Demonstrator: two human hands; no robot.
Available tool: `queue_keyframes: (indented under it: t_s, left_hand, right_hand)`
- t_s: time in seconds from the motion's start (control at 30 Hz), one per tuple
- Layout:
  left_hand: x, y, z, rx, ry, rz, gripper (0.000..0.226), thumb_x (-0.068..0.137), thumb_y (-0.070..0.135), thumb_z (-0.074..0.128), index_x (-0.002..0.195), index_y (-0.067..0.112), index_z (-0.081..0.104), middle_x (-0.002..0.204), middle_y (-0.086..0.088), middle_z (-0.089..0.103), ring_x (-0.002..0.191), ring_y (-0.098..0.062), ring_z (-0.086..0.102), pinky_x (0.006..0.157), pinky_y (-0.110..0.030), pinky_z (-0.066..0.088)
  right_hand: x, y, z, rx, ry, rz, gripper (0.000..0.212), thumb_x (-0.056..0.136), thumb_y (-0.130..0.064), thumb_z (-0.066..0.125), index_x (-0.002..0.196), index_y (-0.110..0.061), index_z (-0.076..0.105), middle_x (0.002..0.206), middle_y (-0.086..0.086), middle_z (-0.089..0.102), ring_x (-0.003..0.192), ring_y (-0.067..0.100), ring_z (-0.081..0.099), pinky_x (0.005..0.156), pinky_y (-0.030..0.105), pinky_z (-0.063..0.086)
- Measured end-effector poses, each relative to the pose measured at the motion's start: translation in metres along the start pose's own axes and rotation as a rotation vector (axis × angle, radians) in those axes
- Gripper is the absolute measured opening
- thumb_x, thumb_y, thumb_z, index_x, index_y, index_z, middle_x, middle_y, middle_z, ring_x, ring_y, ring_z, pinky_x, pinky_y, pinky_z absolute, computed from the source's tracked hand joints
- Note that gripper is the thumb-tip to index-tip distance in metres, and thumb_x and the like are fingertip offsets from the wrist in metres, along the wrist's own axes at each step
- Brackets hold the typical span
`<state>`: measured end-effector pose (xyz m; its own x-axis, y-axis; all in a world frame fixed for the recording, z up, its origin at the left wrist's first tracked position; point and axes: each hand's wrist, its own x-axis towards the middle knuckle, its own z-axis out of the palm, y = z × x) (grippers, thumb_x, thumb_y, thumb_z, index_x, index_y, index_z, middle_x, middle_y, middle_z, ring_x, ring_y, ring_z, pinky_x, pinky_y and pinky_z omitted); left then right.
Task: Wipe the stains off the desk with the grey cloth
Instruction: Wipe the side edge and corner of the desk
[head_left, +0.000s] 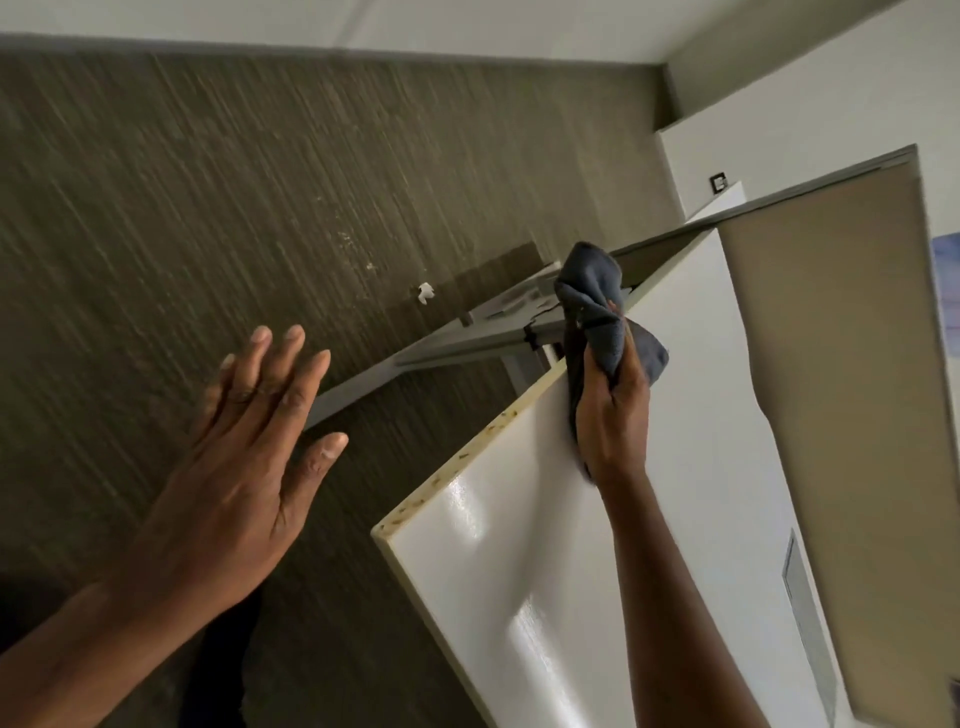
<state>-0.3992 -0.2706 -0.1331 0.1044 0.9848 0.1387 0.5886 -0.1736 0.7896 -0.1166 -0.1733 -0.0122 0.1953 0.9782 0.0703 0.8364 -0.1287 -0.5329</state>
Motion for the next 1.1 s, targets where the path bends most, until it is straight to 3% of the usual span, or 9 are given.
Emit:
queue_keyframes:
  t_s: [0.1, 0.2, 0.37, 0.47, 0.6, 0.77, 0.9, 1.0, 1.1]
  left_hand:
    - [0.002, -0.002, 0.005, -0.024, -0.017, 0.011, 0.07, 0.108, 0.053, 0.022, 0.159, 0.006, 0.029, 0.171, -0.013, 0.019, 0.161, -0.027, 0.006, 0.131, -0.037, 0.004]
    - [0.004, -0.002, 0.008, -0.044, -0.024, 0.047, 0.068, 0.108, 0.051, 0.026, 0.159, 0.005, 0.03, 0.17, -0.014, 0.02, 0.16, -0.029, 0.009, 0.13, -0.045, 0.011]
    - [0.004, -0.003, 0.008, -0.085, -0.042, 0.068, 0.068, 0.108, 0.049, 0.029, 0.159, 0.004, 0.029, 0.17, -0.014, 0.02, 0.16, -0.03, 0.01, 0.13, -0.046, 0.011]
    - [0.001, -0.005, 0.009, -0.108, -0.058, 0.073, 0.069, 0.108, 0.05, 0.027, 0.159, 0.004, 0.028, 0.171, -0.014, 0.019, 0.16, -0.03, 0.009, 0.13, -0.048, 0.012]
    - [-0.004, -0.008, 0.011, -0.12, -0.068, 0.061, 0.07, 0.108, 0.051, 0.026, 0.159, 0.003, 0.028, 0.17, -0.014, 0.02, 0.16, -0.03, 0.01, 0.129, -0.048, 0.013]
    - [-0.008, -0.008, 0.01, -0.117, -0.075, 0.052, 0.068, 0.108, 0.048, 0.029, 0.158, 0.003, 0.03, 0.17, -0.014, 0.022, 0.16, -0.031, 0.012, 0.128, -0.051, 0.016]
    - [-0.011, -0.007, 0.009, -0.103, -0.072, 0.056, 0.069, 0.108, 0.05, 0.028, 0.158, 0.004, 0.03, 0.169, -0.015, 0.023, 0.159, -0.032, 0.014, 0.128, -0.052, 0.018]
    - [-0.01, -0.006, 0.008, -0.1, -0.078, 0.05, 0.07, 0.108, 0.052, 0.026, 0.159, 0.004, 0.029, 0.169, -0.014, 0.023, 0.16, -0.031, 0.013, 0.127, -0.052, 0.018]
    - [-0.009, -0.003, 0.006, -0.1, -0.077, 0.042, 0.07, 0.108, 0.052, 0.025, 0.158, 0.005, 0.03, 0.169, -0.014, 0.024, 0.16, -0.03, 0.012, 0.128, -0.049, 0.016]
  right_hand:
    - [0.002, 0.004, 0.003, -0.004, 0.019, 0.034, 0.037, 0.104, -0.036, 0.04, 0.139, -0.033, 0.052, 0.114, -0.032, 0.062, 0.112, -0.006, 0.058, 0.098, 0.025, 0.053]
    - [0.004, 0.004, 0.008, -0.001, 0.046, 0.022, 0.029, 0.106, -0.026, 0.042, 0.131, -0.04, 0.05, 0.107, -0.058, 0.048, 0.106, -0.026, 0.049, 0.083, 0.009, 0.046]
    - [0.004, -0.001, 0.01, 0.02, 0.037, 0.032, 0.03, 0.105, -0.021, 0.043, 0.124, -0.042, 0.051, 0.106, -0.053, 0.052, 0.105, -0.022, 0.051, 0.086, -0.003, 0.04]
    - [0.001, -0.001, 0.008, 0.062, 0.021, 0.066, 0.027, 0.102, -0.03, 0.043, 0.124, -0.041, 0.054, 0.105, -0.037, 0.059, 0.102, -0.016, 0.055, 0.086, 0.001, 0.044]
    - [0.001, 0.0, 0.007, 0.038, 0.023, 0.046, 0.037, 0.102, -0.027, 0.043, 0.132, -0.013, 0.059, 0.107, -0.023, 0.056, 0.1, -0.014, 0.056, 0.088, 0.006, 0.046]
    - [0.001, 0.005, 0.007, -0.048, -0.033, 0.004, 0.028, 0.101, -0.032, 0.043, 0.123, -0.027, 0.06, 0.111, -0.022, 0.059, 0.108, 0.009, 0.058, 0.104, 0.045, 0.051]
    - [-0.001, 0.012, 0.001, -0.138, -0.164, -0.095, 0.037, 0.101, -0.035, 0.043, 0.132, -0.025, 0.06, 0.138, 0.006, 0.057, 0.132, 0.028, 0.049, 0.11, 0.062, 0.039]
    - [-0.004, 0.013, -0.004, -0.164, -0.266, -0.222, 0.043, 0.102, -0.024, 0.043, 0.14, -0.042, 0.049, 0.154, -0.002, 0.045, 0.152, 0.03, 0.028, 0.12, 0.067, 0.021]
    - [-0.004, 0.014, -0.006, -0.188, -0.317, -0.285, 0.045, 0.101, -0.022, 0.043, 0.144, -0.034, 0.045, 0.156, 0.0, 0.043, 0.156, 0.03, 0.017, 0.121, 0.068, 0.01]
